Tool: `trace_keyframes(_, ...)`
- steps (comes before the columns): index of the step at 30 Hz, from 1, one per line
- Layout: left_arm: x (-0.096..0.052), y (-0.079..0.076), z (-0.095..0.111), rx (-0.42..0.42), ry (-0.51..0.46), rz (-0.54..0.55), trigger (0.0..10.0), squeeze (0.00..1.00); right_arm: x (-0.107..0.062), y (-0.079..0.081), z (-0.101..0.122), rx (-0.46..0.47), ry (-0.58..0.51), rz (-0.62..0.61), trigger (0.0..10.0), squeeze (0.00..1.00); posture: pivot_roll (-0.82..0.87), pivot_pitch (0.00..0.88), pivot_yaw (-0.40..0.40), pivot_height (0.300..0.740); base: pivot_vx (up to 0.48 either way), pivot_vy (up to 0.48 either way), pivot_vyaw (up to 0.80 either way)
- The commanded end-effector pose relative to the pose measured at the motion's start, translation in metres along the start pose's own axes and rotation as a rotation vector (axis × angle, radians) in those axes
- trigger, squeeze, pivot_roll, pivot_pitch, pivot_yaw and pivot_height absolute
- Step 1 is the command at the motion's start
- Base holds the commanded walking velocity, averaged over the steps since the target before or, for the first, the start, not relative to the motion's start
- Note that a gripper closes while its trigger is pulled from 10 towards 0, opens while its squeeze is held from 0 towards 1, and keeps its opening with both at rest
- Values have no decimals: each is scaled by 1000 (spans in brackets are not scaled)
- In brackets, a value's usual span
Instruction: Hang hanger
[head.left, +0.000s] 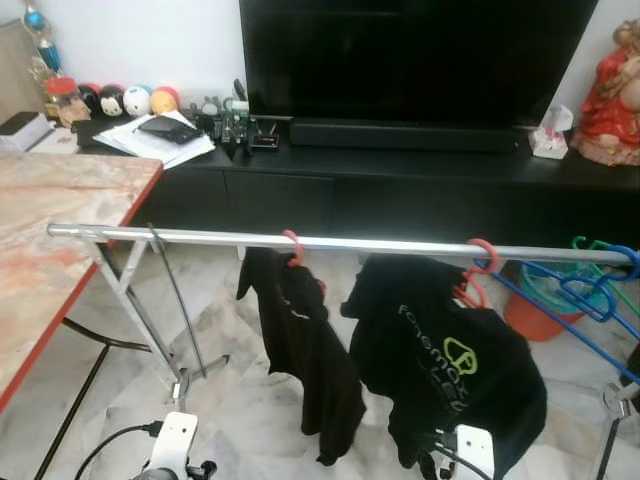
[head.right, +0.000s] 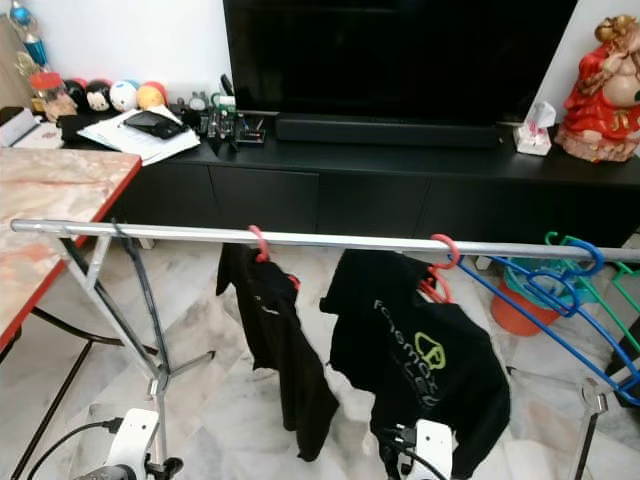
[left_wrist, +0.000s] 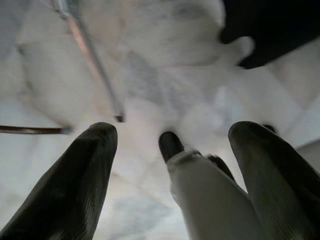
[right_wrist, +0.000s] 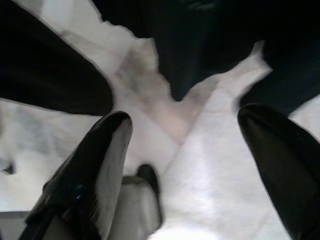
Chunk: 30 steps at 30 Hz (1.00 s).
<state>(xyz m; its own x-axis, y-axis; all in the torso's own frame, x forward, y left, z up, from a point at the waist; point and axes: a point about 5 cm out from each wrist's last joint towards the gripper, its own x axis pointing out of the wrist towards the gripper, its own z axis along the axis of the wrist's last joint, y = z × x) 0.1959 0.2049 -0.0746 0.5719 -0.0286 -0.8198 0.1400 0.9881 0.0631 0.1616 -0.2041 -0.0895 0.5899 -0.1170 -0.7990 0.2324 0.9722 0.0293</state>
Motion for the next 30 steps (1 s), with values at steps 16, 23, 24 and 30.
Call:
trace_keyframes(16,-1,8,-1,7,10,28,10000,0,2,12,47,5,-274,6,10000,0,-157,0,-21,740,0,0,0)
trace_keyframes(23,-1,8,-1,4,7,31,10000,0,-10,-1,69,3,-481,-30,10000,0,-161,0,-25,740,0,0,0)
trace_keyframes(24,-1,8,-1,4,7,31,10000,0,-10,-1,69,3,-481,-30,10000,0,-161,0,-25,740,0,0,0)
trace_keyframes(30,-1,9,-1,6,8,32,10000,0,-35,-5,76,-73,-622,-58,10000,0,-165,0,-26,740,0,0,0)
